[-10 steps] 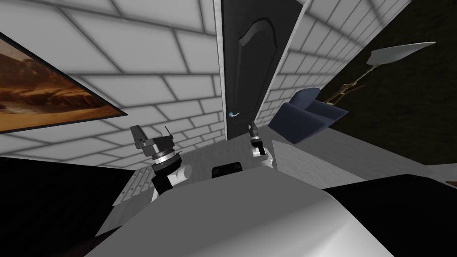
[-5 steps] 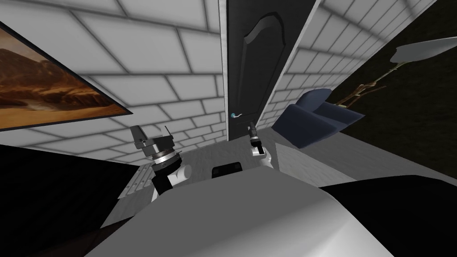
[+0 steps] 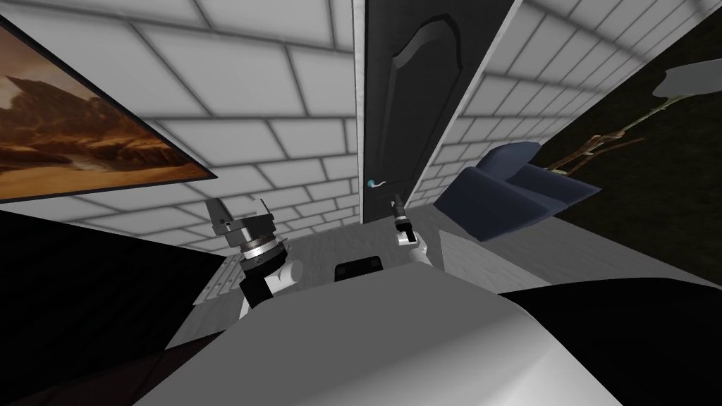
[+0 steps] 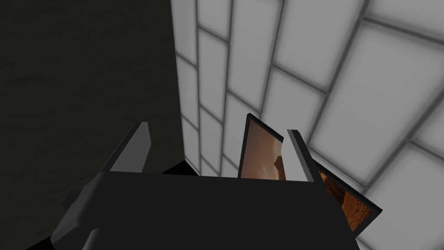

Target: Pull the door open

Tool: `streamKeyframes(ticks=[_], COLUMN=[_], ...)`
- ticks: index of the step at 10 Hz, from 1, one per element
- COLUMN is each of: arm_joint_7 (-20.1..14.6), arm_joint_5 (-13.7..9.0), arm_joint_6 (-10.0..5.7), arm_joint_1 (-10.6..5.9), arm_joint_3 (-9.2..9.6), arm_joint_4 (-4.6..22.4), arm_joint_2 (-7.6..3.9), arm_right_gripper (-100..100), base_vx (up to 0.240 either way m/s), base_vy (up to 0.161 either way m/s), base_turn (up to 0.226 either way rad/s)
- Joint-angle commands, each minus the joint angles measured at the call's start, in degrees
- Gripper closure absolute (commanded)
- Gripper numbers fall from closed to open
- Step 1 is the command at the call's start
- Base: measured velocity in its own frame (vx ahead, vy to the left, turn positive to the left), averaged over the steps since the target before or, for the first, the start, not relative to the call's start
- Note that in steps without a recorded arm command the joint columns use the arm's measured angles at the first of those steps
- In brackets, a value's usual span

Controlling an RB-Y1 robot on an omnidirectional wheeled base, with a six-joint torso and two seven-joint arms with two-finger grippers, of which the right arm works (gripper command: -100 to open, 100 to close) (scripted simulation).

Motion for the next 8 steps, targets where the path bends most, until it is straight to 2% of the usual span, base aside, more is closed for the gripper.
streamKeyframes(ticks=[1,2,3,4,5,6,7,8], arm_joint_7=[0.0,0.0,0.0,0.0,0.0,0.0,-0.1,-0.1], arm_joint_5=[-0.4,-0.4,-0.7,-0.7,-1.0,-1.0,-1.3,-1.3], arm_joint_6=[-0.70,-0.70,-1.21,-1.21,-1.71,-1.71,-2.21,-2.21], arm_joint_1=[-1.75,-1.75,-3.01,-3.01,-4.25,-4.25,-5.48,-5.48], arm_joint_3=[-0.28,-0.28,-0.48,-0.48,-0.68,-0.68,-0.87,-0.87], arm_joint_4=[2.9,4.1,6.5,6.9,9.1,9.7,11.9,12.5], arm_joint_2=[-0.46,-0.46,-0.84,-0.84,-1.21,-1.21,-1.58,-1.58], arm_right_gripper=[-100,-100,-100,-100,-100,-100,-100,-100], base_vx=[0.047,0.039,0.041,0.034,0.039,0.034,0.040,0.034], base_vy=[-0.041,-0.032,-0.026,-0.032,-0.040,-0.035,-0.036,-0.035], base_turn=[0.102,0.078,0.122,0.057,0.103,0.059,0.145,0.061])
